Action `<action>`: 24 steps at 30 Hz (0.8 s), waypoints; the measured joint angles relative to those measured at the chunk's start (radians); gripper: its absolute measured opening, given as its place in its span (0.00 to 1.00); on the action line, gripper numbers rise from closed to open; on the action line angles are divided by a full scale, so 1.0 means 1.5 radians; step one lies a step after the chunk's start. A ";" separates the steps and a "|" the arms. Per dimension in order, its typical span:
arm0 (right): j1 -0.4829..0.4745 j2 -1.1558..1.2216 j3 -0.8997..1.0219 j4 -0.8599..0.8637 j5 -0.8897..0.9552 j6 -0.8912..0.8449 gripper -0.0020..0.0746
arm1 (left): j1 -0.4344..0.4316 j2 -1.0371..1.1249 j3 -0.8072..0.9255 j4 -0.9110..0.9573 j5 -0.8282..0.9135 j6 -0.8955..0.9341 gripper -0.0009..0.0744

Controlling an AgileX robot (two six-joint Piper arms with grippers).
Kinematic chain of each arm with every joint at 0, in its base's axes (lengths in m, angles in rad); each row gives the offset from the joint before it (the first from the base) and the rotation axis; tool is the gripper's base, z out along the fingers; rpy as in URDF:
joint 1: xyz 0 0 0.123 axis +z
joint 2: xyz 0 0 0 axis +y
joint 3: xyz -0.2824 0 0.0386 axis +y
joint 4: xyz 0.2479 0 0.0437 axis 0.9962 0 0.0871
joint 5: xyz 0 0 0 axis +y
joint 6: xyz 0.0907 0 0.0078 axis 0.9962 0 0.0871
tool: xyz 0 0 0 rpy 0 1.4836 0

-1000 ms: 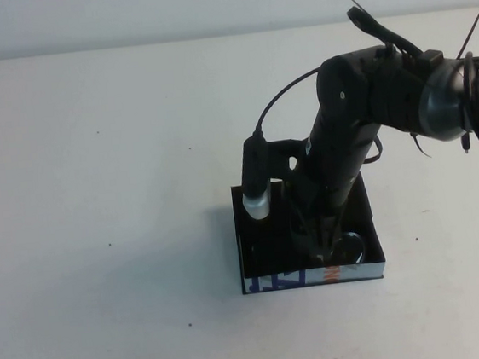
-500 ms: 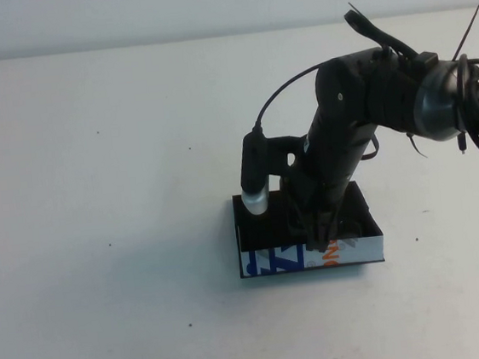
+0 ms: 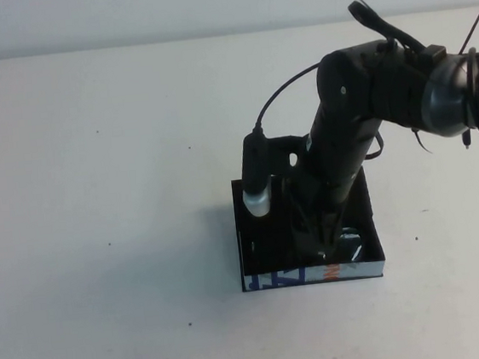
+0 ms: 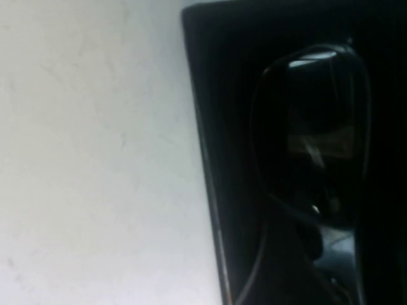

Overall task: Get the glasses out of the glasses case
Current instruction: Pick up the glasses from the glasses case

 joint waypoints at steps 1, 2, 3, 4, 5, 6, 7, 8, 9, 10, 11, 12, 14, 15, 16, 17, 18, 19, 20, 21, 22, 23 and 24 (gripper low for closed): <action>0.000 -0.007 0.000 0.001 0.007 0.003 0.47 | 0.000 0.000 0.000 0.000 0.000 0.000 0.01; 0.000 -0.013 0.000 0.003 0.014 0.008 0.47 | 0.000 0.000 0.000 0.000 0.000 0.000 0.01; 0.000 -0.017 0.000 0.003 0.021 0.013 0.47 | 0.000 0.000 0.000 0.000 0.000 0.000 0.01; 0.000 -0.020 0.000 0.004 0.030 0.019 0.47 | 0.000 0.000 0.000 0.000 0.000 0.000 0.01; 0.000 -0.021 0.000 0.003 0.036 0.023 0.47 | 0.000 0.000 0.000 0.000 0.000 0.000 0.01; 0.000 -0.021 0.000 0.003 0.039 0.025 0.47 | 0.000 0.000 0.000 0.000 0.000 0.000 0.01; 0.000 -0.021 0.000 0.003 0.039 0.027 0.47 | 0.000 0.000 0.000 0.000 0.000 0.000 0.01; 0.000 -0.021 0.000 0.003 0.039 0.028 0.47 | 0.000 0.000 0.000 0.000 0.000 0.000 0.01; 0.000 -0.021 0.000 0.003 0.039 0.029 0.47 | 0.000 0.000 0.000 0.000 0.000 0.000 0.01; 0.000 -0.021 0.000 0.003 0.039 0.029 0.47 | 0.000 0.000 0.000 0.000 0.000 0.000 0.01; 0.000 -0.021 0.000 0.003 0.039 0.029 0.47 | 0.000 0.000 0.000 0.000 0.000 0.000 0.01; 0.000 -0.021 0.000 0.003 0.039 0.029 0.47 | 0.000 0.000 0.000 0.000 0.000 0.000 0.01; 0.000 -0.015 0.000 0.003 0.039 0.030 0.47 | 0.000 0.000 0.000 0.000 0.000 0.000 0.01; 0.000 -0.011 0.000 0.003 0.037 0.030 0.47 | 0.000 0.000 0.000 0.000 0.000 0.000 0.01; 0.000 -0.006 0.001 0.003 0.034 0.030 0.47 | 0.000 0.000 0.000 0.000 0.000 0.000 0.01; 0.000 -0.001 0.001 0.002 0.029 0.030 0.47 | 0.000 0.000 0.000 0.000 0.000 0.000 0.01; 0.000 0.003 0.001 -0.001 0.023 0.030 0.47 | 0.000 0.000 0.000 0.000 0.000 0.000 0.01; 0.000 0.006 0.001 -0.005 0.016 0.030 0.47 | 0.000 0.000 0.000 0.000 0.000 0.000 0.01; 0.000 0.006 0.001 -0.008 0.010 0.030 0.47 | 0.000 0.000 0.000 0.000 0.000 0.000 0.01; 0.000 0.006 0.001 -0.009 0.006 0.030 0.47 | 0.000 0.000 0.000 0.000 0.000 0.000 0.01; 0.000 0.006 0.001 -0.012 0.001 0.030 0.47 | 0.000 0.000 0.000 0.000 0.000 0.000 0.01; 0.000 0.008 0.001 -0.012 -0.001 0.030 0.47 | 0.000 0.000 0.000 0.000 0.000 0.000 0.01; 0.000 0.007 0.001 -0.012 -0.002 0.030 0.47 | 0.000 0.000 0.000 0.000 0.000 0.000 0.01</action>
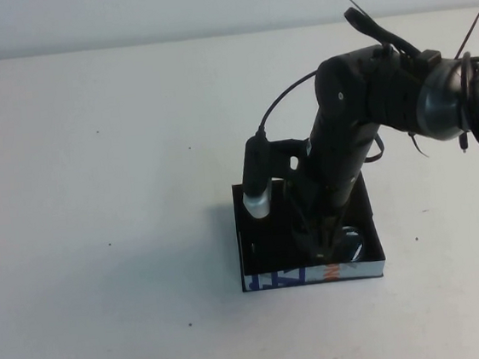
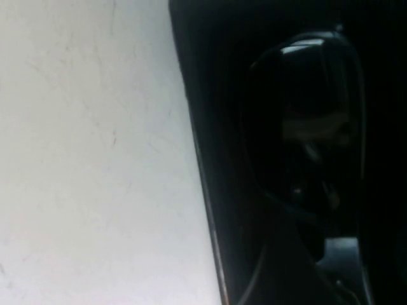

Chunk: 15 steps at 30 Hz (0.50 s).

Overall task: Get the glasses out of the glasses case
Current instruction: Pick up the glasses from the glasses case

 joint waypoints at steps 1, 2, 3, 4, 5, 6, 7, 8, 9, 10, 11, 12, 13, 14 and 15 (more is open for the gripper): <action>0.000 0.001 0.000 0.000 0.000 0.000 0.47 | 0.000 0.000 0.000 0.000 0.000 0.000 0.01; 0.000 0.003 0.000 0.000 0.000 0.000 0.47 | 0.000 0.000 0.000 0.000 0.000 0.000 0.01; 0.000 0.004 0.000 0.000 0.000 0.000 0.47 | 0.000 0.000 0.000 0.000 0.000 0.000 0.01; 0.000 0.007 0.000 0.000 0.000 0.000 0.47 | 0.000 0.000 0.000 0.000 0.000 0.000 0.01; 0.000 0.011 0.000 0.000 0.000 0.000 0.47 | 0.000 0.000 0.000 0.000 0.000 0.000 0.01; 0.000 0.015 0.000 0.001 0.000 0.000 0.47 | 0.000 0.000 0.000 0.000 0.000 0.000 0.01; 0.000 0.020 0.000 0.001 0.000 0.000 0.47 | 0.000 0.000 0.000 0.000 0.000 0.000 0.01; 0.000 0.023 0.000 0.001 0.000 0.000 0.47 | 0.000 0.000 0.000 0.000 0.000 0.000 0.01; 0.000 0.024 0.000 0.001 0.000 0.000 0.47 | 0.000 0.000 0.000 0.000 0.000 0.000 0.01; 0.000 0.026 0.000 0.002 0.000 0.000 0.47 | 0.000 0.000 0.000 0.000 0.000 0.000 0.01; 0.000 0.027 0.000 0.004 0.000 0.000 0.47 | 0.000 0.000 0.000 0.000 0.000 0.000 0.01; 0.000 0.027 0.000 0.005 0.000 0.000 0.47 | 0.000 0.000 0.000 0.000 0.000 0.000 0.01; 0.000 0.027 0.000 0.005 -0.001 0.000 0.47 | 0.000 0.000 0.000 0.000 0.000 0.000 0.01; 0.000 0.027 0.000 0.006 -0.003 0.000 0.46 | 0.000 0.000 0.000 0.000 0.000 0.000 0.01; 0.000 0.027 0.000 0.007 -0.005 0.000 0.44 | 0.000 0.000 0.000 0.000 0.000 0.000 0.01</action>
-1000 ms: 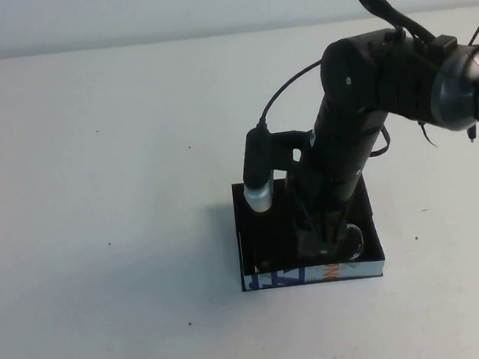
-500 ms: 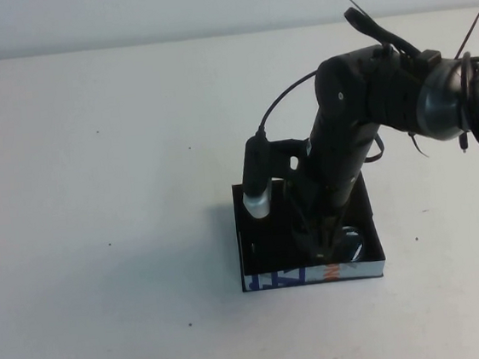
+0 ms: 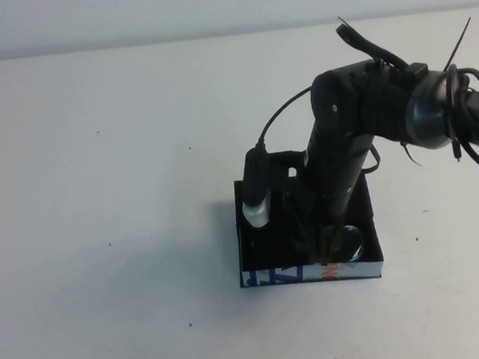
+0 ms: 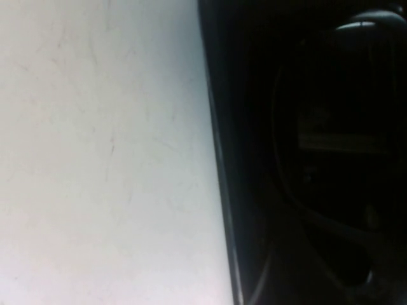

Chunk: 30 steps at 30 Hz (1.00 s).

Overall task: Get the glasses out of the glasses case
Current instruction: Pick up the glasses from the glasses case, then place the glasses on the table

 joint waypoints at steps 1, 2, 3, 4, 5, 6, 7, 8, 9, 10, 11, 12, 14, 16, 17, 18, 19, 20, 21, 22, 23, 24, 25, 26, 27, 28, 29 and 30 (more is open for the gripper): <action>0.000 0.000 0.000 0.001 -0.002 0.000 0.41 | 0.000 0.000 0.000 0.000 0.000 0.000 0.01; 0.000 0.000 0.000 0.001 -0.003 0.000 0.36 | 0.000 0.000 0.000 0.000 0.000 0.000 0.01; 0.000 0.000 0.000 0.001 -0.003 0.000 0.31 | 0.000 0.000 0.000 0.000 0.000 0.000 0.01; 0.000 0.000 0.000 0.001 -0.003 0.001 0.24 | 0.000 0.000 0.000 0.000 0.000 0.000 0.01; 0.000 0.000 0.000 0.002 -0.003 0.001 0.17 | 0.000 0.000 0.000 0.000 0.000 0.000 0.01; 0.000 0.000 0.000 0.004 -0.002 0.003 0.13 | 0.000 0.000 0.000 0.000 0.000 0.000 0.01; 0.000 -0.003 0.000 0.005 0.001 0.003 0.10 | 0.000 0.000 0.000 0.000 0.000 0.000 0.01; 0.000 -0.006 -0.003 0.007 0.004 0.004 0.10 | 0.000 0.000 0.000 0.000 0.000 0.000 0.01; 0.000 -0.008 -0.005 0.007 0.012 0.004 0.10 | 0.000 0.000 0.000 0.000 0.000 0.000 0.01; 0.000 -0.012 -0.011 0.007 0.021 0.004 0.10 | 0.000 0.000 0.000 0.000 0.000 0.000 0.01; 0.000 -0.017 -0.016 0.007 0.031 0.004 0.10 | 0.000 0.000 0.000 0.000 0.000 0.000 0.01; 0.000 -0.021 -0.023 0.007 0.040 0.009 0.10 | 0.000 0.000 0.000 0.000 0.000 0.000 0.01; -0.001 -0.037 -0.038 0.007 0.063 0.032 0.10 | 0.000 0.000 0.000 0.000 0.000 0.000 0.01; -0.010 -0.053 -0.049 0.008 0.083 0.062 0.10 | 0.000 0.000 0.000 0.000 0.000 0.000 0.01; -0.015 -0.064 -0.054 0.008 0.091 0.086 0.10 | 0.000 0.000 0.000 0.000 0.000 0.000 0.01; -0.021 -0.074 -0.056 0.008 0.095 0.107 0.10 | 0.000 0.000 0.000 0.000 0.000 0.000 0.01; -0.029 -0.085 -0.057 0.009 0.097 0.139 0.10 | 0.000 0.000 0.000 0.000 0.000 0.000 0.01; -0.040 -0.095 -0.057 0.012 0.101 0.174 0.10 | 0.000 0.000 0.000 0.000 0.000 0.000 0.01; -0.051 -0.103 -0.057 0.014 0.102 0.205 0.10 | 0.000 0.000 0.000 0.000 0.000 0.000 0.01; -0.067 -0.113 -0.057 0.018 0.104 0.242 0.10 | 0.000 0.000 0.000 0.000 0.000 0.000 0.01; -0.086 -0.124 -0.050 0.025 0.104 0.275 0.10 | 0.000 0.000 0.000 0.000 0.000 0.000 0.01; -0.108 -0.133 -0.042 0.032 0.104 0.304 0.10 | 0.000 0.000 0.000 0.000 0.000 0.000 0.01; -0.133 -0.146 -0.028 0.042 0.104 0.328 0.10 | 0.000 0.000 0.000 0.000 0.000 0.000 0.01; -0.159 -0.158 -0.009 0.054 0.104 0.350 0.10 | 0.000 0.000 0.000 0.000 0.000 0.000 0.01; -0.181 -0.170 0.009 0.063 0.104 0.364 0.10 | 0.000 0.000 0.000 0.000 0.000 0.000 0.01; -0.209 -0.183 0.034 0.074 0.104 0.379 0.10 | 0.000 0.000 0.000 0.000 0.000 0.000 0.01; -0.237 -0.195 0.063 0.085 0.104 0.390 0.10 | 0.000 0.000 0.000 0.000 0.000 0.000 0.01; -0.258 -0.205 0.093 0.098 0.102 0.397 0.10 | 0.000 0.000 0.000 0.000 0.000 0.000 0.01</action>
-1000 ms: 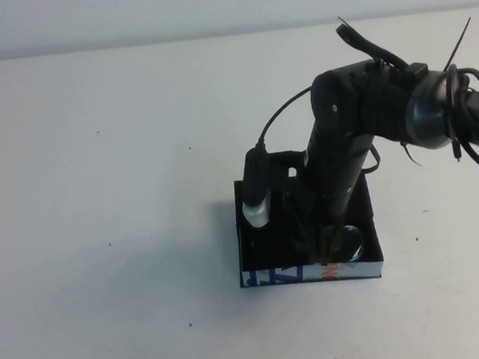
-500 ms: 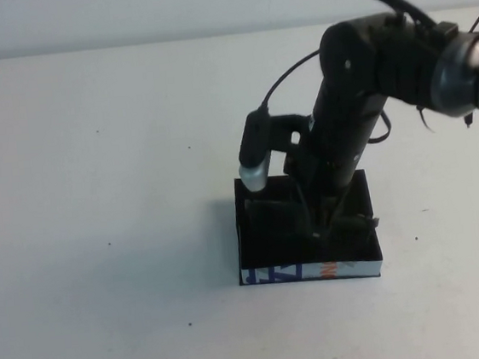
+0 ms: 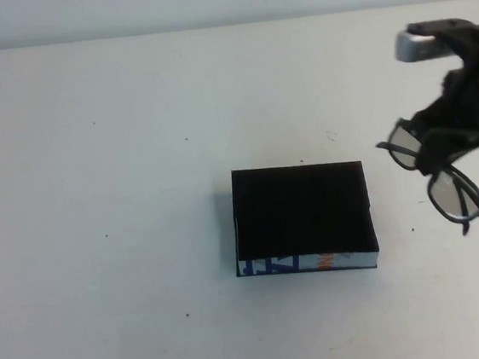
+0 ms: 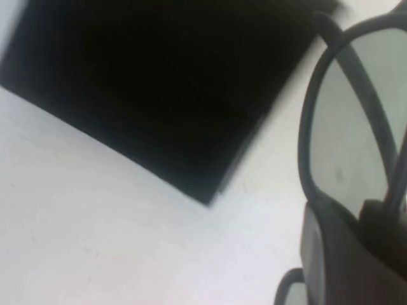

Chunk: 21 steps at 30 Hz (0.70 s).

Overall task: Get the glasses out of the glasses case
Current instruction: Place the glasses on the table

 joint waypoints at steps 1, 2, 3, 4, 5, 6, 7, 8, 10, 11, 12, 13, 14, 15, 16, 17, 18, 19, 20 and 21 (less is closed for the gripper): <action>-0.025 -0.012 0.032 0.015 -0.004 0.010 0.10 | 0.000 0.000 0.000 0.000 0.000 0.000 0.01; -0.047 -0.023 0.063 0.032 -0.015 0.015 0.10 | 0.000 0.000 0.000 0.000 0.000 0.000 0.01; -0.063 -0.031 0.087 0.046 -0.026 0.020 0.10 | 0.000 0.000 0.000 0.000 0.000 0.000 0.01; -0.079 -0.040 0.113 0.061 -0.042 0.023 0.10 | 0.000 0.000 0.000 0.000 0.000 0.000 0.01; -0.091 -0.046 0.137 0.071 -0.058 0.023 0.10 | 0.000 0.000 0.000 0.000 0.000 0.000 0.01; -0.100 -0.049 0.156 0.075 -0.075 0.025 0.10 | 0.000 0.000 0.000 0.000 0.000 0.000 0.01; -0.103 -0.051 0.169 0.075 -0.087 0.026 0.10 | 0.000 0.000 0.000 0.000 0.000 0.000 0.01; -0.105 -0.052 0.182 0.073 -0.099 0.027 0.10 | 0.000 0.000 0.000 0.000 0.000 0.000 0.01; -0.105 -0.051 0.198 0.072 -0.111 0.027 0.10 | 0.000 0.000 0.000 0.000 0.000 0.000 0.01; -0.103 -0.050 0.203 0.072 -0.115 0.027 0.10 | 0.000 0.000 0.000 0.000 0.000 0.000 0.01; -0.100 -0.049 0.208 0.072 -0.120 0.027 0.10 | 0.000 0.000 0.000 0.000 0.000 0.000 0.01; -0.097 -0.046 0.210 0.072 -0.122 0.027 0.10 | 0.000 0.000 0.000 0.000 0.000 0.000 0.01; -0.093 -0.042 0.215 0.069 -0.129 0.027 0.10 | 0.000 0.000 0.000 0.000 0.000 0.000 0.01; -0.088 -0.039 0.218 0.065 -0.134 0.027 0.10 | 0.000 0.000 0.000 0.000 0.000 0.000 0.01; -0.083 -0.036 0.218 0.060 -0.137 0.027 0.10 | 0.000 0.000 0.000 0.000 0.000 0.000 0.01; -0.078 -0.031 0.219 0.057 -0.146 0.027 0.10 | 0.000 0.000 0.000 0.000 0.000 0.000 0.01; -0.075 -0.027 0.219 0.055 -0.153 0.027 0.10 | 0.000 0.000 0.000 0.000 0.000 0.000 0.01; -0.072 -0.024 0.219 0.053 -0.163 0.027 0.10 | 0.000 0.000 0.000 0.000 0.000 0.000 0.01; -0.071 -0.020 0.219 0.052 -0.172 0.027 0.10 | 0.000 0.000 0.000 0.000 0.000 0.000 0.01; -0.070 -0.017 0.219 0.052 -0.181 0.027 0.10 | 0.000 0.000 0.000 0.000 0.000 0.000 0.01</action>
